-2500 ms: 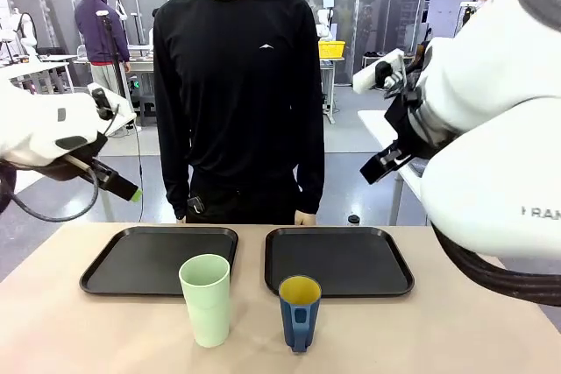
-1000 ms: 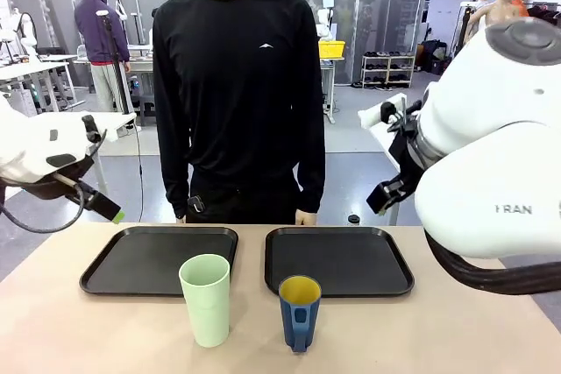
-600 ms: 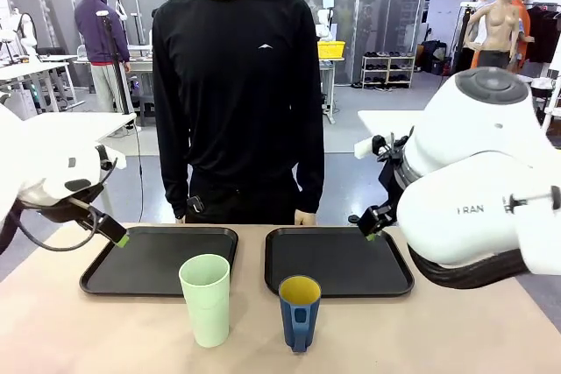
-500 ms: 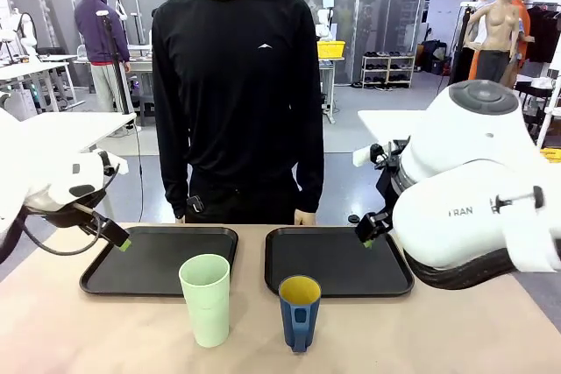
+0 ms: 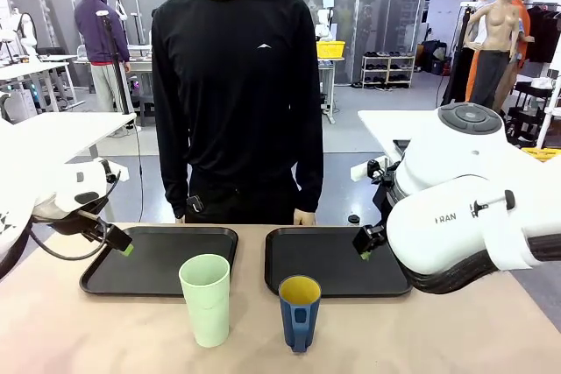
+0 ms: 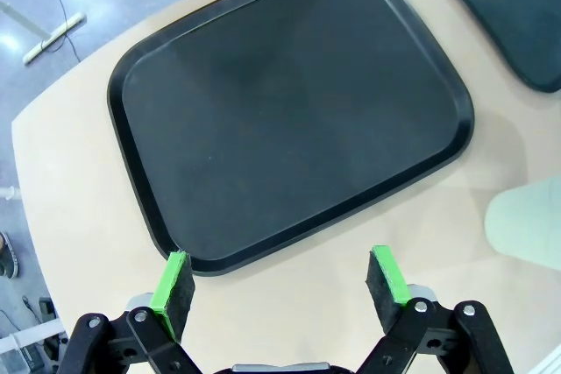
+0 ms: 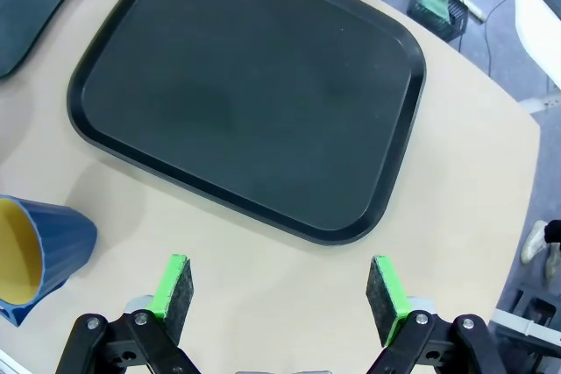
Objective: Sort and store the cups by type.
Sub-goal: Pick up the Reusable plastic cup.
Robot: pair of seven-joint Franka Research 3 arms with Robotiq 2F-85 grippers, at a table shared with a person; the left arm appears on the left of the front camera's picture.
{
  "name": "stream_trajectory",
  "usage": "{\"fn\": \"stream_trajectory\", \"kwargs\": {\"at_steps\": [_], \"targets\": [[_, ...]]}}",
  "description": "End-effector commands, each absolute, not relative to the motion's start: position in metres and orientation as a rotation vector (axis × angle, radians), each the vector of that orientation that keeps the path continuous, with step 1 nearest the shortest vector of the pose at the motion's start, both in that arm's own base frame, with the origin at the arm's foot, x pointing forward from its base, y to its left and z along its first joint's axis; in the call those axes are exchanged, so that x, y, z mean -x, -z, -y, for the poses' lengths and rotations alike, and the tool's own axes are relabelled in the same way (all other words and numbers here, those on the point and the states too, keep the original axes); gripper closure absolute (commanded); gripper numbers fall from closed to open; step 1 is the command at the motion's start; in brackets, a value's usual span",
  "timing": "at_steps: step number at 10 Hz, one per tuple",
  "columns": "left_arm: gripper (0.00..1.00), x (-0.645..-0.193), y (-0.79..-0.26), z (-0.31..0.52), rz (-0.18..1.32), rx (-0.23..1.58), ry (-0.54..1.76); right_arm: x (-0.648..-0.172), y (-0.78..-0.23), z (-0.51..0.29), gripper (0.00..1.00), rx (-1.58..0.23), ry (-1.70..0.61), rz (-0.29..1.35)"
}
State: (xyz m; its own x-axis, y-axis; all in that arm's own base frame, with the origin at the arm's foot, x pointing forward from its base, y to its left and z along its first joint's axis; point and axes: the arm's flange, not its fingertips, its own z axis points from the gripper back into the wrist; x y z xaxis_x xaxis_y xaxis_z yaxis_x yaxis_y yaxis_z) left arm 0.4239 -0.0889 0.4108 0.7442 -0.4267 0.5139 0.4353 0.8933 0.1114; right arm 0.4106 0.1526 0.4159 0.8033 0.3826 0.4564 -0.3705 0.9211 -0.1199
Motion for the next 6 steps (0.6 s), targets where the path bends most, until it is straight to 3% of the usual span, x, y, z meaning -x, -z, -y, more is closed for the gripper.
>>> {"fn": "stream_trajectory", "kwargs": {"at_steps": [1,6], "targets": [[0.00,-0.4274,-0.4097,0.0876,0.582,0.023,0.477,-0.4137,-0.4173,-0.1507,0.00,0.016,-0.386,0.508],[0.00,-0.4240,-0.4112,0.0891,0.561,0.016,0.472,-0.4109,-0.4163,-0.1519,0.00,0.025,-0.402,0.495]]}}
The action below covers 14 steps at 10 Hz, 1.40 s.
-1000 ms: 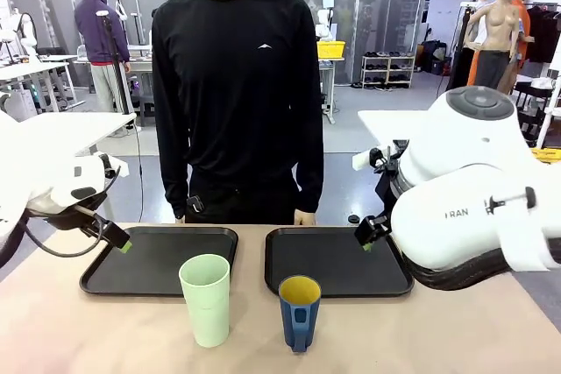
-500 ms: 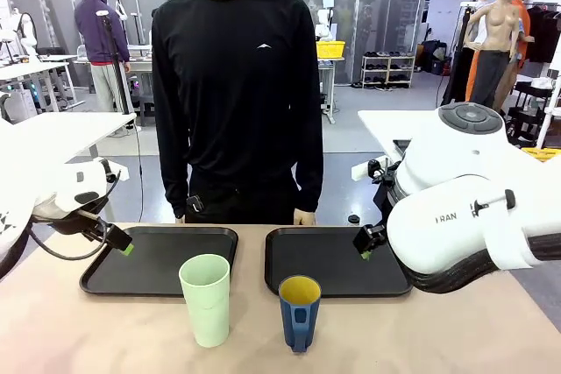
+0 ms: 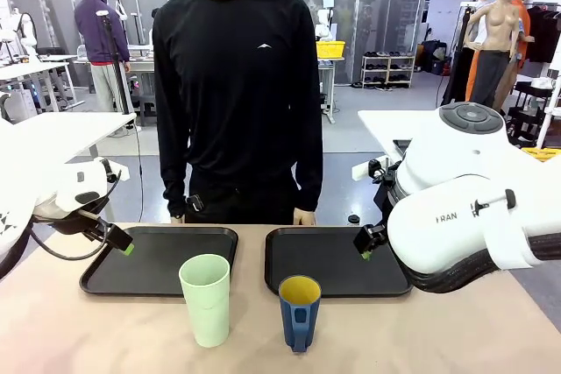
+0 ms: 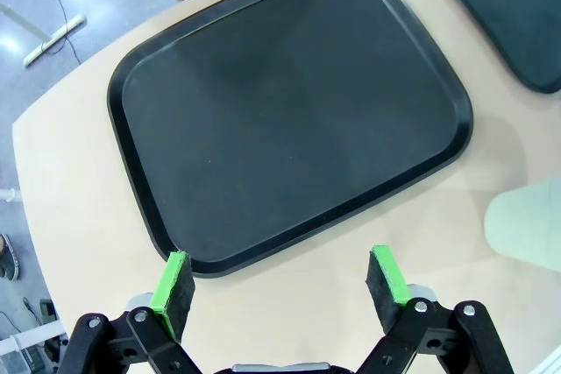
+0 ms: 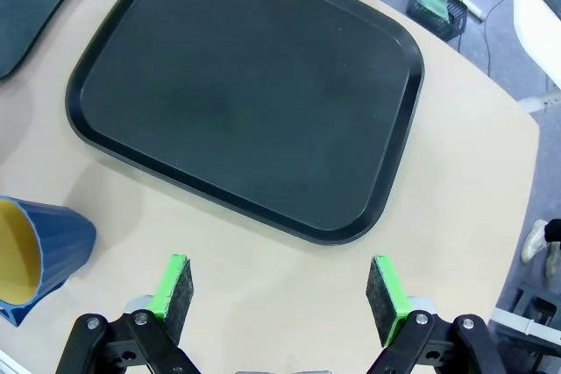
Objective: Sort and store the cups by type.
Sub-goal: Pick up the Reusable plastic cup.
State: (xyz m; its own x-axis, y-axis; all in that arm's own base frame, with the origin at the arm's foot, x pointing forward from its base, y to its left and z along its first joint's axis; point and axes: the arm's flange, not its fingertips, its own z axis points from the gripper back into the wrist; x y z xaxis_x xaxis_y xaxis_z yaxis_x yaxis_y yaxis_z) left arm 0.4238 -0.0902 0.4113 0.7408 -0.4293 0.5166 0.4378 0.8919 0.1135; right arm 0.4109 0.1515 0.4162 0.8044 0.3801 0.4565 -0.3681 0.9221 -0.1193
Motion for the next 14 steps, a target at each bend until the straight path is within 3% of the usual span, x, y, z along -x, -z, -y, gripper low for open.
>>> {"fn": "stream_trajectory", "kwargs": {"at_steps": [1,14], "targets": [[0.00,-0.4240,-0.4112,0.0891,0.561,0.016,0.472,-0.4109,-0.4163,-0.1519,0.00,0.025,-0.402,0.495],[0.00,-0.4240,-0.4112,0.0891,0.561,0.016,0.472,-0.4109,-0.4163,-0.1519,0.00,0.025,-0.402,0.495]]}}
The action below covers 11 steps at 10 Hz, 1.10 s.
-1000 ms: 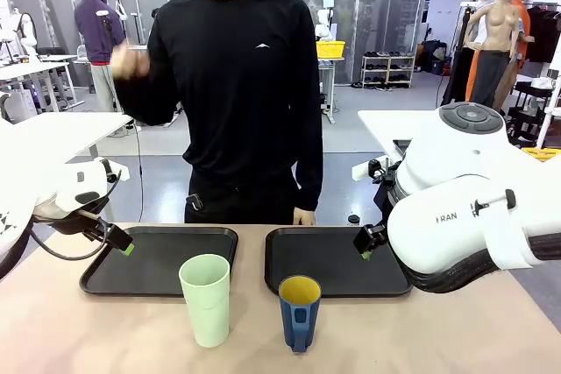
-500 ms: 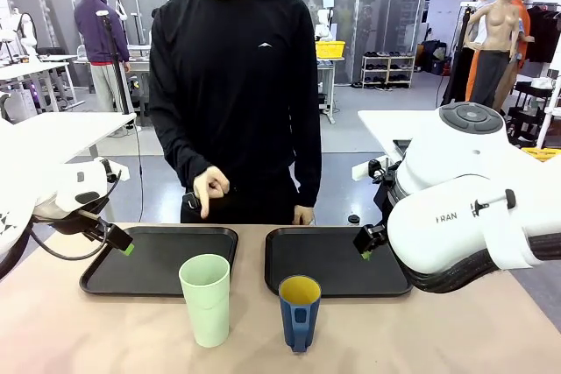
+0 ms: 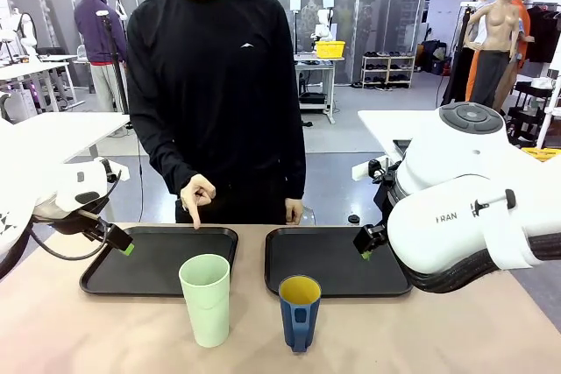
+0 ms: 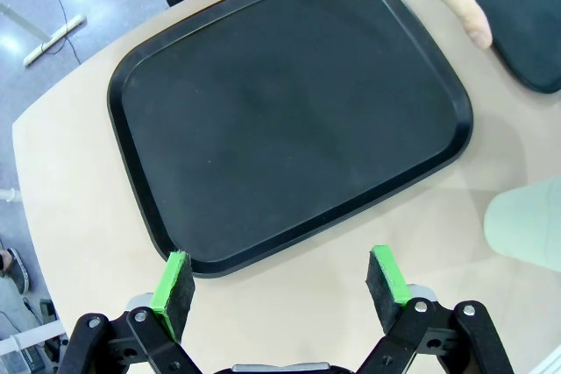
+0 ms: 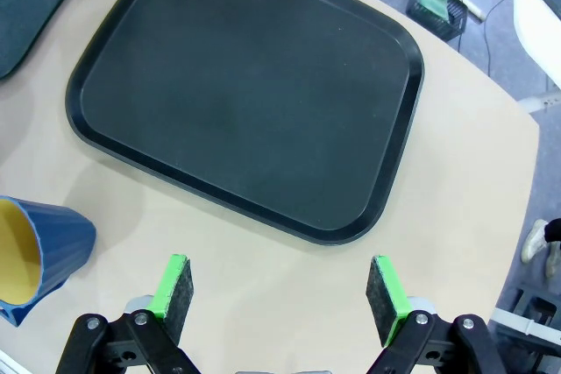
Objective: Sort and store the cups by type.
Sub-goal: Pick up the Reusable plastic cup.
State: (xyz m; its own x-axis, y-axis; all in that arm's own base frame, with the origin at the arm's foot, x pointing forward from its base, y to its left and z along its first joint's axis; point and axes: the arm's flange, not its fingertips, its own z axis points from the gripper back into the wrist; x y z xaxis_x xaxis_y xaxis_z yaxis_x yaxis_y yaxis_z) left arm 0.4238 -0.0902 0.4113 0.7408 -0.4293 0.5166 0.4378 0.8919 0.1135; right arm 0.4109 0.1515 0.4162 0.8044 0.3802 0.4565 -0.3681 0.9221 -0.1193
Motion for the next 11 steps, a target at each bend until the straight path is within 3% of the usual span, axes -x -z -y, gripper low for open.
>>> {"fn": "stream_trajectory", "kwargs": {"at_steps": [1,11], "targets": [[0.00,-0.4240,-0.4112,0.0891,0.561,0.016,0.472,-0.4109,-0.4163,-0.1519,0.00,0.025,-0.402,0.495],[0.00,-0.4240,-0.4112,0.0891,0.561,0.016,0.472,-0.4109,-0.4163,-0.1519,0.00,0.025,-0.402,0.495]]}}
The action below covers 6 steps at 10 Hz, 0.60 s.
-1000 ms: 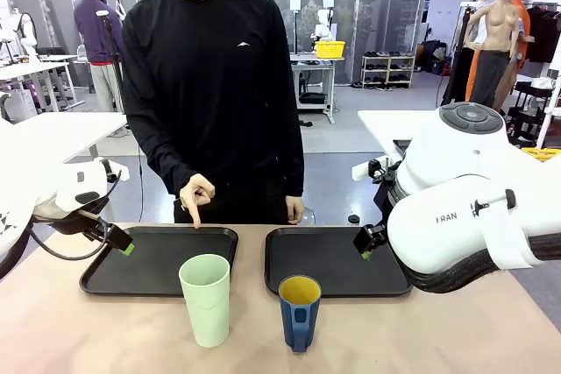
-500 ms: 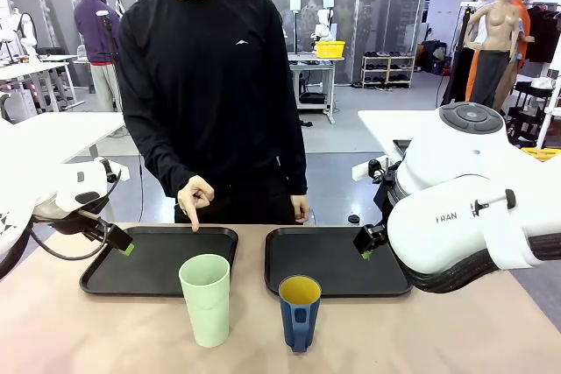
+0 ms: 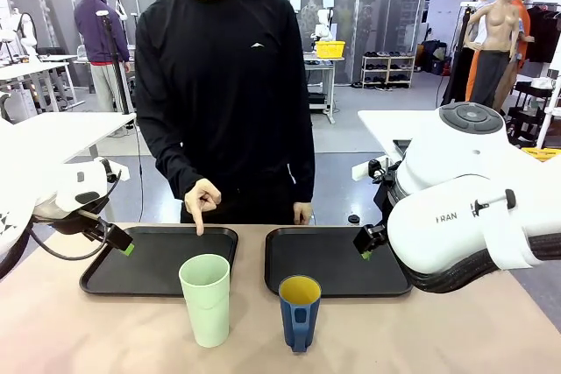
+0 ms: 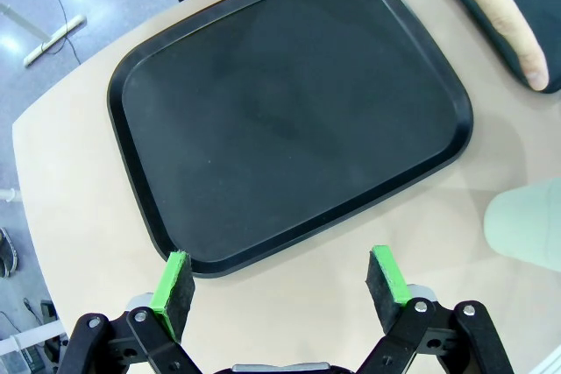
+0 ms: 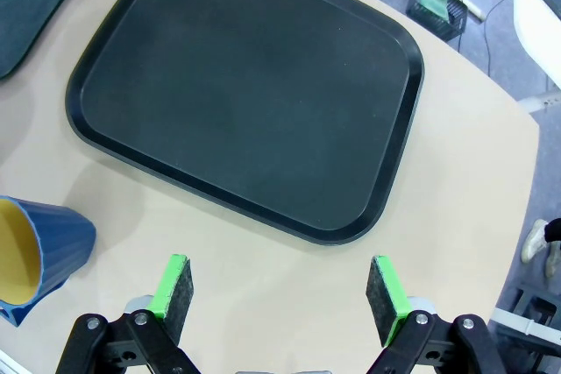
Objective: Sort and store the cups by type.
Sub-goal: Pick up the Reusable plastic cup.
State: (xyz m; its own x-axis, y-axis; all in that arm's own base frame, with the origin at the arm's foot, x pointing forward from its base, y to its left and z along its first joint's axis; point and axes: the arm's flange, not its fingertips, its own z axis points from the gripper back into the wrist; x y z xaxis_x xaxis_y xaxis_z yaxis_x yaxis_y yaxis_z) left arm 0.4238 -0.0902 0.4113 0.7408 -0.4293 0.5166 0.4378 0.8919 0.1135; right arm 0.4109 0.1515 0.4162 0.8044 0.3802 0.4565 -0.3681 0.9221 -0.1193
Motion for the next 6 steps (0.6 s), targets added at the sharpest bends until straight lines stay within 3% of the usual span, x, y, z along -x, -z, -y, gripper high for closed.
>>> {"fn": "stream_trajectory", "kwargs": {"at_steps": [1,6], "targets": [[0.00,-0.424,-0.411,0.089,0.561,0.016,0.472,-0.411,-0.416,-0.152,0.00,0.025,-0.402,0.495],[0.00,-0.437,-0.400,0.066,0.643,-0.011,0.555,-0.411,-0.416,-0.152,0.00,0.025,-0.402,0.495]]}}
